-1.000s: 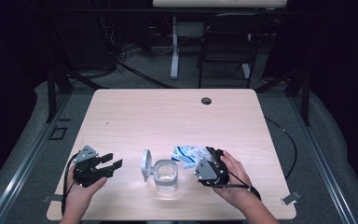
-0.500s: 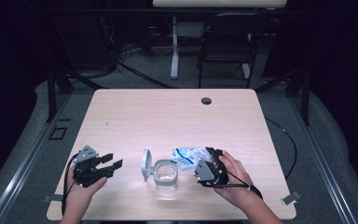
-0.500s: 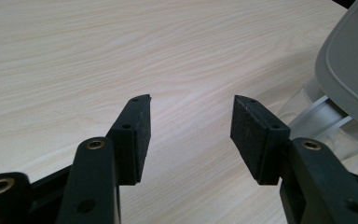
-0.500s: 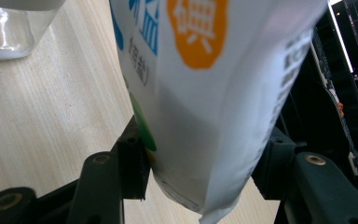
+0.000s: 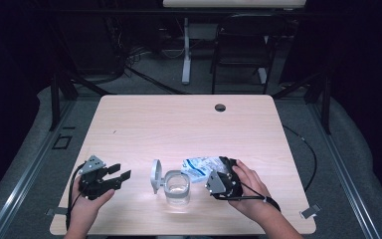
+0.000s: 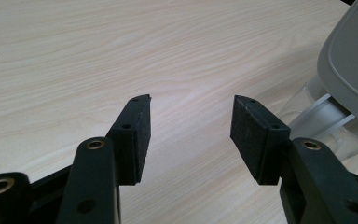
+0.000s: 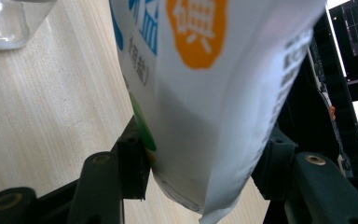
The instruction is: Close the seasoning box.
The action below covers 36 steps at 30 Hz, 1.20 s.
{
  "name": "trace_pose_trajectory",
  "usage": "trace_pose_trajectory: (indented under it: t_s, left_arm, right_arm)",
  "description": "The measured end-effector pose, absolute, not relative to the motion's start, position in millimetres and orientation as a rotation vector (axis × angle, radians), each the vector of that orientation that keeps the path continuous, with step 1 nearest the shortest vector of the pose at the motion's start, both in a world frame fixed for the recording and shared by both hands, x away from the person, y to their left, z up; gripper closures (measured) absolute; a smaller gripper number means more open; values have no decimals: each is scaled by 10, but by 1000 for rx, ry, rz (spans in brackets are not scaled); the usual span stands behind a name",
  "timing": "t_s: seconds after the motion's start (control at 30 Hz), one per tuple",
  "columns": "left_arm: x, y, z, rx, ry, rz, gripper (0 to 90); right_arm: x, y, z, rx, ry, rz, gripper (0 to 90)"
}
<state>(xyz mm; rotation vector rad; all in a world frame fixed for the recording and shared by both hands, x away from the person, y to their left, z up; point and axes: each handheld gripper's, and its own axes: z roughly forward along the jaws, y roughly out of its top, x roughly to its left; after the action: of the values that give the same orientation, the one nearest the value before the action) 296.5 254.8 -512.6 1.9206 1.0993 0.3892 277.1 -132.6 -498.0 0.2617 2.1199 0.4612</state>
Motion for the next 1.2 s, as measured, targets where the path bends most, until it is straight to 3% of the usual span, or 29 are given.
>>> trace_pose_trajectory:
  t_s: [1.2]
  left_arm:
    - [2967, 2554, -5143, 1914, 1125, 399, 483]
  right_arm:
    - [2795, -1294, -4984, 145, 2093, 337, 473]
